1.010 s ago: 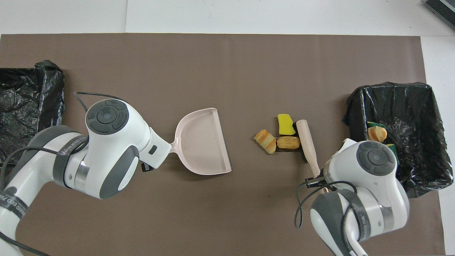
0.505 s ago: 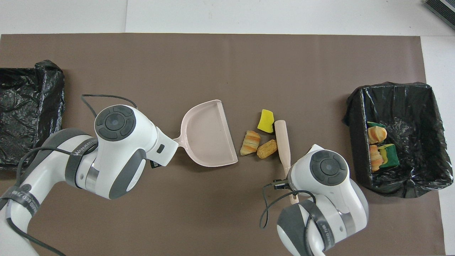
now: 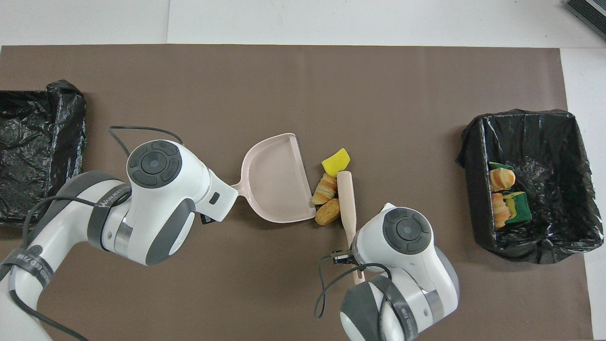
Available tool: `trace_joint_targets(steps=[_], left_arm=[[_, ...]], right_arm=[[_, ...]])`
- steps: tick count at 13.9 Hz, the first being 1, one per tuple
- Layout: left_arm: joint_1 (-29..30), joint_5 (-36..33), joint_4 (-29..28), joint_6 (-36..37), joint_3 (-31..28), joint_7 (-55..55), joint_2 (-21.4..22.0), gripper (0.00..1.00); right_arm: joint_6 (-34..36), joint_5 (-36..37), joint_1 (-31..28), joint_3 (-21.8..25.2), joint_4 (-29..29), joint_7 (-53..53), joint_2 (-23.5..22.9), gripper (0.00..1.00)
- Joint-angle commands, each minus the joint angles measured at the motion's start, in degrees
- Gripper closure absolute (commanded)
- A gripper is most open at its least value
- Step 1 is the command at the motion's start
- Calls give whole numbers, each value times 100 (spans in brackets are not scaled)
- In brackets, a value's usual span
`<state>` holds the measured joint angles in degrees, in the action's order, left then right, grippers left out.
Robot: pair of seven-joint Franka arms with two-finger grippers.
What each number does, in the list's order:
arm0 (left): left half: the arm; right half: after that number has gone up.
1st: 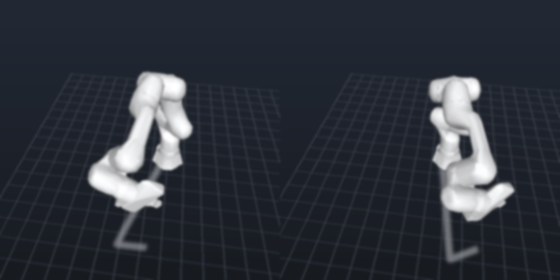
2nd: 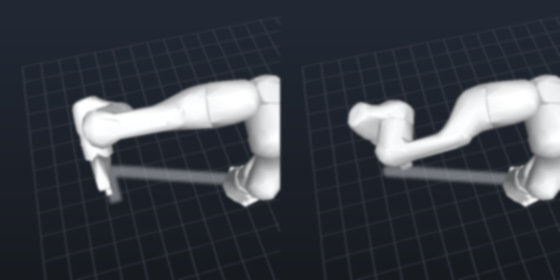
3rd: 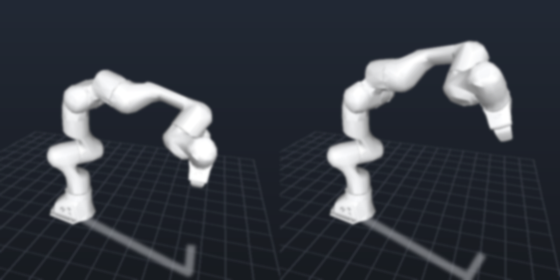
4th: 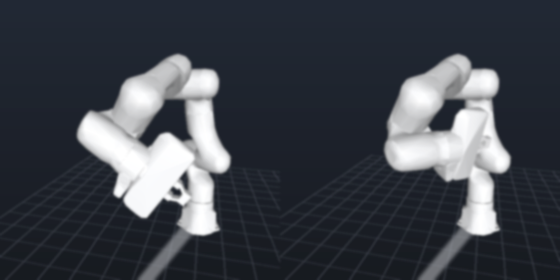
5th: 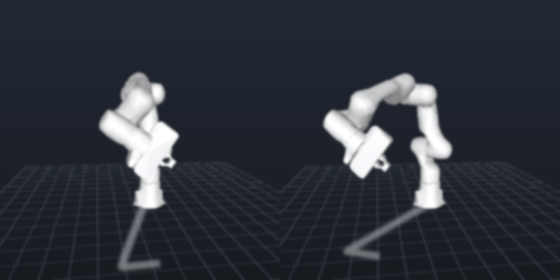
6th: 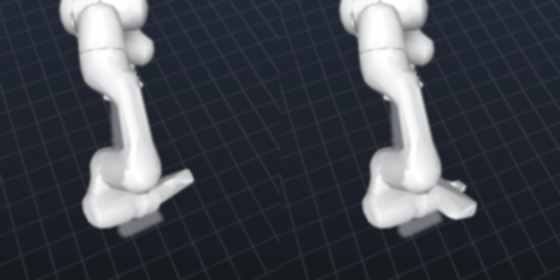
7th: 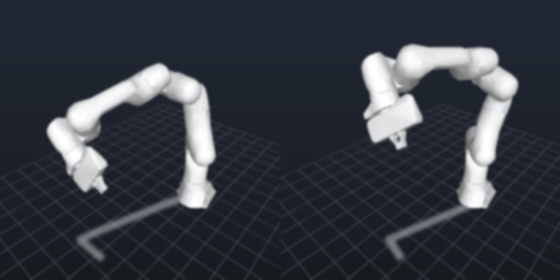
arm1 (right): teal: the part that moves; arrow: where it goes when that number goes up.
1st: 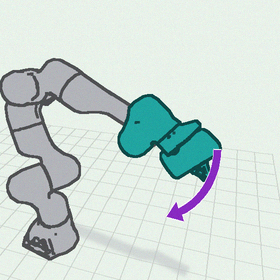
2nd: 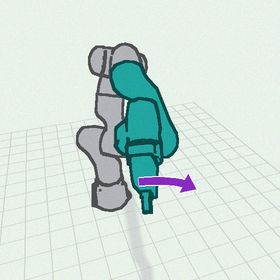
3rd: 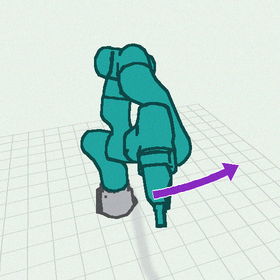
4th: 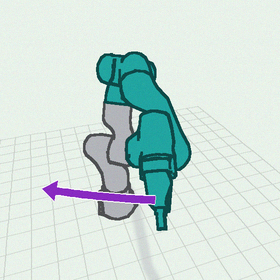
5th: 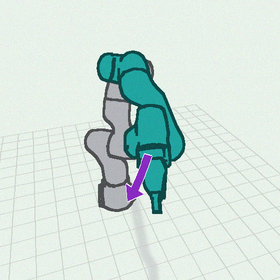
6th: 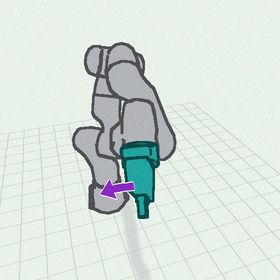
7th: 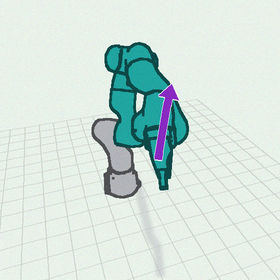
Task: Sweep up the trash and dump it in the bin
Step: 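Sweep the sponge and bread into the dustpan with the right gripper's brush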
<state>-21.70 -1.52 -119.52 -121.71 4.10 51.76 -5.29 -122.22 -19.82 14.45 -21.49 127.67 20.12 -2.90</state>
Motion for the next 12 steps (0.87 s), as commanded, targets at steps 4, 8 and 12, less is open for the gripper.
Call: trace_joint_targets(steps=[4, 8, 12], left_arm=[[-45, -50, -116, -81, -32, -113, 63, 100], [51, -15, -133, -107, -32, -96, 63, 100], [209, 3, -168, -125, -23, -8, 63, 100]], right_arm=[[1074, -445, -109, -22, -1322, -87, -396, 100], [1297, 1073, -608, 5, -1359, -96, -500, 100], [1358, 2429, -619, -13, -1877, -78, -1352, 100]])
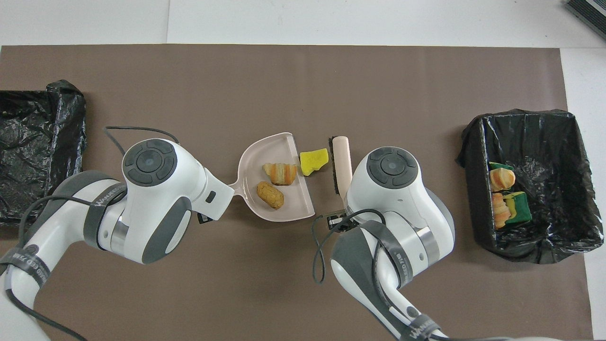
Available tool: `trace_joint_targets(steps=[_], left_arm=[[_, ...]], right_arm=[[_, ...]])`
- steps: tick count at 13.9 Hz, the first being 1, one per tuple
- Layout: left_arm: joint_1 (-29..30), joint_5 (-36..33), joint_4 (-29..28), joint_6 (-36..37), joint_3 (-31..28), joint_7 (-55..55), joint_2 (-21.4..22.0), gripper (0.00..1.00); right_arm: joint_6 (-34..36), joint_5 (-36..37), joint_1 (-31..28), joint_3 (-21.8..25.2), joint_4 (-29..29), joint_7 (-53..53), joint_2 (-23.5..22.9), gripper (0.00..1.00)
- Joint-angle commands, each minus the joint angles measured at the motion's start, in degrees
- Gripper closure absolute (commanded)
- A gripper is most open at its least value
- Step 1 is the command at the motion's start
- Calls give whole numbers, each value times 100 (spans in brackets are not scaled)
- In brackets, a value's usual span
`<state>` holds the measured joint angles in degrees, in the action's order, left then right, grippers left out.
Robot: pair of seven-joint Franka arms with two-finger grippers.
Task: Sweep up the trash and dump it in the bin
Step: 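Sweep the sponge and bread into the dustpan with the right gripper's brush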
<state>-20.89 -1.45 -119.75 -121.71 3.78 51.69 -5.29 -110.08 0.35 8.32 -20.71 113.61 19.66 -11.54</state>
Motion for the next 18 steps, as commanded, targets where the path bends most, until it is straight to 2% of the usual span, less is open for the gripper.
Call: trace_joint_targets(steps=[1, 4, 7, 9, 13, 15, 18], left_arm=[[129, -4, -145, -116, 9, -1, 55, 100], [85, -4, -110, -256, 0, -97, -147, 100], [85, 39, -83, -239, 0, -106, -165, 100], [93, 48, -66, -221, 0, -97, -174, 100], [190, 48, -66, -151, 0, -45, -156, 100], [434, 48, -66, -133, 9, -1, -113, 100], [673, 250, -13, -107, 0, 139, -25, 100]], right_arm=[[144, 396, 116, -100, -515, -32, -533, 100], [-4, 168, 546, -152, -542, -49, -691, 100], [-417, -1102, 688, -188, -542, -373, -709, 100], [-392, -1467, 741, -188, -594, -541, -683, 100], [151, -1442, 452, -161, -639, -806, -244, 100], [477, -1319, 425, -100, -647, -788, 28, 100], [969, -819, 302, -100, -648, -639, 485, 100]])
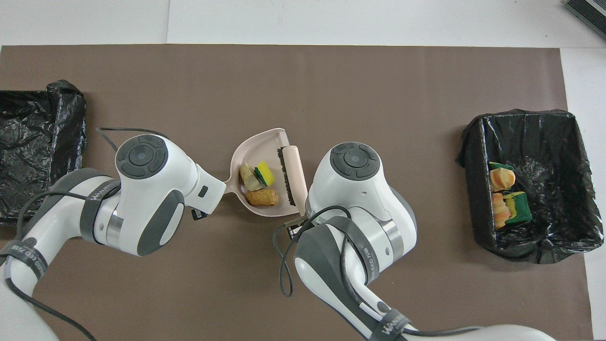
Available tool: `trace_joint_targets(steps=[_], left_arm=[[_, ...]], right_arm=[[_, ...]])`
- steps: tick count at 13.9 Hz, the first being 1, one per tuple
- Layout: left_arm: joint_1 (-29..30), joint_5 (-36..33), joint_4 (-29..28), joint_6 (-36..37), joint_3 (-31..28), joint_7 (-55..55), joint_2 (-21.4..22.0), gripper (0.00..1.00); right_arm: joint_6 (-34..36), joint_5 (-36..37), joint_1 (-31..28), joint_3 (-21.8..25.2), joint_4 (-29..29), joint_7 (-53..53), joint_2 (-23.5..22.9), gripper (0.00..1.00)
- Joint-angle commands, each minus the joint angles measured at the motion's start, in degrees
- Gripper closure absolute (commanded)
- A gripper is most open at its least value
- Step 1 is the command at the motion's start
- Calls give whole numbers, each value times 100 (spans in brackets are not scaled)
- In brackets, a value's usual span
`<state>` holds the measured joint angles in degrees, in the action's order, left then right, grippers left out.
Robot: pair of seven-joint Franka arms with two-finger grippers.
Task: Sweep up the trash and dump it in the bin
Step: 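Sweep the sponge and bread into the dustpan with the right gripper's brush, then carry the dustpan to the bin near the left arm and tip it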
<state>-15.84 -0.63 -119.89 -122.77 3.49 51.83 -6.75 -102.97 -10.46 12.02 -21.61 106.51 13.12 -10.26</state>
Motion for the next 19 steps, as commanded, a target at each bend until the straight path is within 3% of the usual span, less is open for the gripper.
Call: trace_joint_targets(steps=[1, 5, 9, 12, 16, 19], left_arm=[[299, 229, 53, 16, 46, 204, 139, 100], [730, 563, 404, 594, 38, 775, 288, 100], [1257, 687, 624, 1244, -6, 1696, 683, 100], [1924, 661, 1116, 1868, -15, 2636, 702, 100], [2900, 171, 1766, 2563, -24, 4122, 535, 100], [3638, -156, 2617, 3187, -24, 4982, 106, 100]], right_arm=[[338, 342, -68, -10, 63, 215, 436, 100], [322, 256, 194, -89, 387, 1357, 744, 100], [296, 36, 897, -89, 520, 2509, 569, 100], [-71, -201, 1476, -89, 485, 3158, 246, 100], [-504, -211, 1970, -89, 476, 3363, -256, 100], [-548, -246, 2014, -89, 546, 3381, -467, 100]])
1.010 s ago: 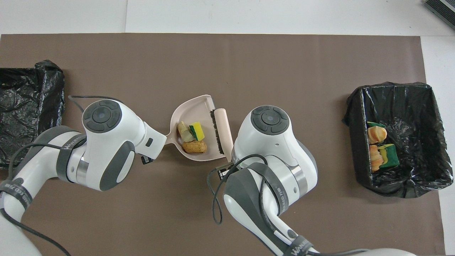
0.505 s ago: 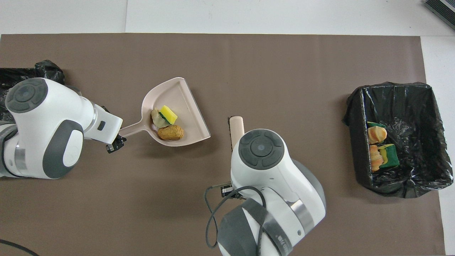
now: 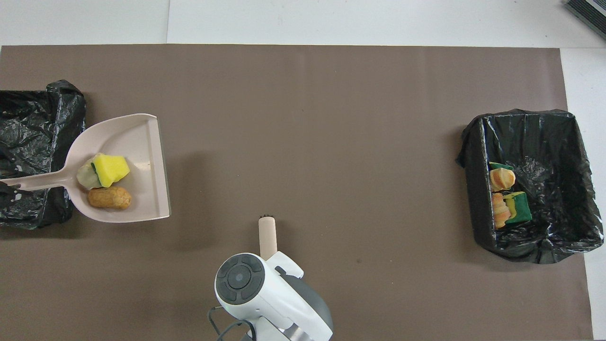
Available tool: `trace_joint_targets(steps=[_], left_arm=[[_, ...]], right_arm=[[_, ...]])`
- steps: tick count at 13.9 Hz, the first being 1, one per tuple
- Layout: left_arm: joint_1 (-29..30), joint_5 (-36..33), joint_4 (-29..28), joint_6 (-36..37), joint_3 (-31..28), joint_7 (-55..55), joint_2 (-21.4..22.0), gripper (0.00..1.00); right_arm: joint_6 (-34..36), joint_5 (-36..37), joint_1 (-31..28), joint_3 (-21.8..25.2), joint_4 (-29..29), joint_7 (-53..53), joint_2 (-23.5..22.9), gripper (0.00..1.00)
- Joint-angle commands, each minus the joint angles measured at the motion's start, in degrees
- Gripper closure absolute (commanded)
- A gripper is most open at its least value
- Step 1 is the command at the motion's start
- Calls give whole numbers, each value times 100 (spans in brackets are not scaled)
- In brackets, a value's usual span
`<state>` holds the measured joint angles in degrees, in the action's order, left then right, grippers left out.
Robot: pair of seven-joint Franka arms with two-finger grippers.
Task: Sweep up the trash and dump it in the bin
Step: 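Carry the dustpan to the bin near the left arm and tip it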
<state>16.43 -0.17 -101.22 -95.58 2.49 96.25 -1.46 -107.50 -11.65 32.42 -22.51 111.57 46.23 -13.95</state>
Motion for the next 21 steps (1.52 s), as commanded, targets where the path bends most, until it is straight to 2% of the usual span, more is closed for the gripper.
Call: trace_joint_targets(steps=[1, 3, 5, 6, 7, 10, 11, 14, 16, 19, 21], left_arm=[[692, -220, 1083, 644, 76, 892, -582, 100], [1158, -368, 1568, 821, 76, 1499, -829, 100], [1362, -754, 1710, 682, 50, 2141, -926, 100], [1571, -800, 1867, 638, 41, 2222, -1022, 100], [1739, -809, 2078, 637, 41, 2275, -1189, 100], [1934, -1238, 2869, 559, 33, 2345, -1672, 100], [1969, -1266, 2906, 437, 24, 2345, -1700, 100], [2127, -1283, 2906, -195, 15, 2293, -1735, 100], [2092, -1405, 2897, -775, 50, 2240, -1753, 100], [1909, -2089, 2749, -1383, 59, 1575, -1770, 100], [1601, -2853, 2573, -1682, 59, 1213, -1727, 100]], right_arm=[[-87, -127, 54, 1, 32, 79, -160, 100], [-52, -136, 54, 1, 31, 97, -170, 100], [-105, -136, 54, 1, 49, 88, -170, 100], [-96, -127, 54, 1, 49, 97, -170, 82], [8, -23, 89, 1, -3, 88, -152, 1], [343, 4, -77, 18, -354, 10, -161, 0], [422, 5, -208, 27, -494, 9, -152, 0], [563, 127, -515, 45, -855, -17, -135, 0], [589, 154, -937, 27, -874, -366, 101, 0], [948, 285, -1377, 71, -1171, -1210, 305, 0], [1151, 592, -1667, 45, -1435, -1571, 305, 0]])
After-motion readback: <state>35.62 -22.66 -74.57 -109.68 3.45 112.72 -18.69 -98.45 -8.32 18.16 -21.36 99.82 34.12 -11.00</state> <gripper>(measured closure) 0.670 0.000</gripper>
